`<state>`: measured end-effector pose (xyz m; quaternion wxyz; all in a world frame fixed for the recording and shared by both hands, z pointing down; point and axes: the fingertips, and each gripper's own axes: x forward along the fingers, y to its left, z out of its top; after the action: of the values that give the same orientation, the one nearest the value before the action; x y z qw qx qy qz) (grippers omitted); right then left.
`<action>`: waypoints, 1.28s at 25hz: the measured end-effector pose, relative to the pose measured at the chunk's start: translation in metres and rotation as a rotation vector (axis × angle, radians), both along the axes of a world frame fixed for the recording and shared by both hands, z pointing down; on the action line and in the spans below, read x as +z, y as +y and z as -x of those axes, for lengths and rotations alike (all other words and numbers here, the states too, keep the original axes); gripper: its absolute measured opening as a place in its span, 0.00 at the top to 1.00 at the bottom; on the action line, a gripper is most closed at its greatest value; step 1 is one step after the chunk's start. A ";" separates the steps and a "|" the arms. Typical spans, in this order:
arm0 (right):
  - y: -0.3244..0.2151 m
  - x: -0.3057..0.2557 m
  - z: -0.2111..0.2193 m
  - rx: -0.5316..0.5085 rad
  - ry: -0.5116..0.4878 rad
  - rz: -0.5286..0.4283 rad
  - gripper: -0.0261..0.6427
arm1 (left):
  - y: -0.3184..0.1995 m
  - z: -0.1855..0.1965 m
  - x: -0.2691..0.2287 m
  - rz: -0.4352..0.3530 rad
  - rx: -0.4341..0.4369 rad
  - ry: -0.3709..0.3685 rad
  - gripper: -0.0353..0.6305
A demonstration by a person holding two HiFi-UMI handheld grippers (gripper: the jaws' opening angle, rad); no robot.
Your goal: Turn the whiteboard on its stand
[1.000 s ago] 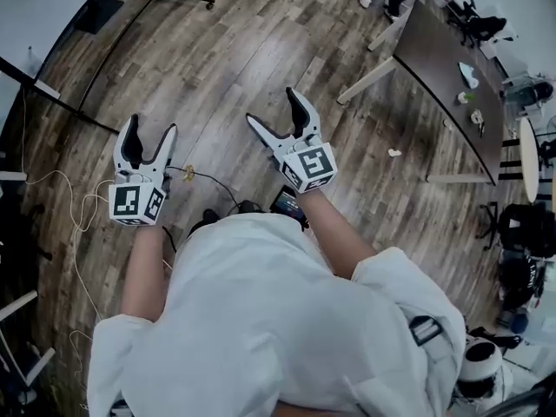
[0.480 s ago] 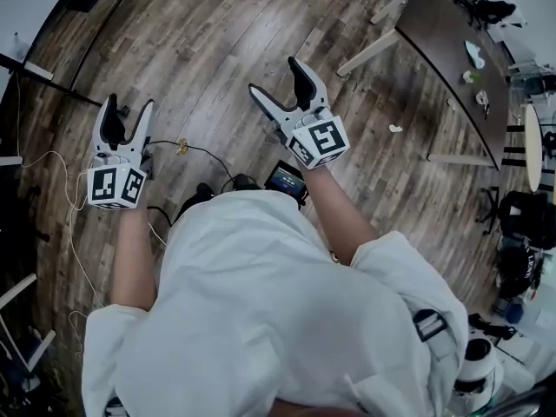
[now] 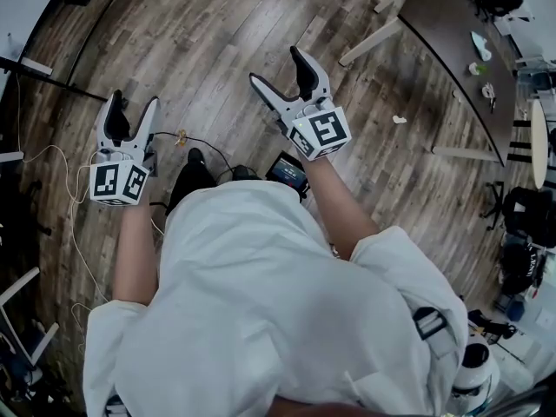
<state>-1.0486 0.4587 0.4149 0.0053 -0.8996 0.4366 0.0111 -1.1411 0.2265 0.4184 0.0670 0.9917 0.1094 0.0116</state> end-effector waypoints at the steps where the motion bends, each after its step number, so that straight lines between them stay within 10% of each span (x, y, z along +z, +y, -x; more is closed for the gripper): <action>1: 0.000 0.001 -0.004 0.004 -0.002 0.002 0.38 | -0.003 -0.005 0.001 0.000 -0.001 0.001 0.42; 32: -0.222 -0.019 -0.341 0.081 0.011 0.082 0.41 | -0.204 -0.389 0.006 0.063 0.168 0.043 0.42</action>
<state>-0.7073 0.2366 0.3963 -0.0342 -0.9159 0.3999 -0.0017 -0.7516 0.0230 0.4245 0.0947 0.9764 0.1941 -0.0074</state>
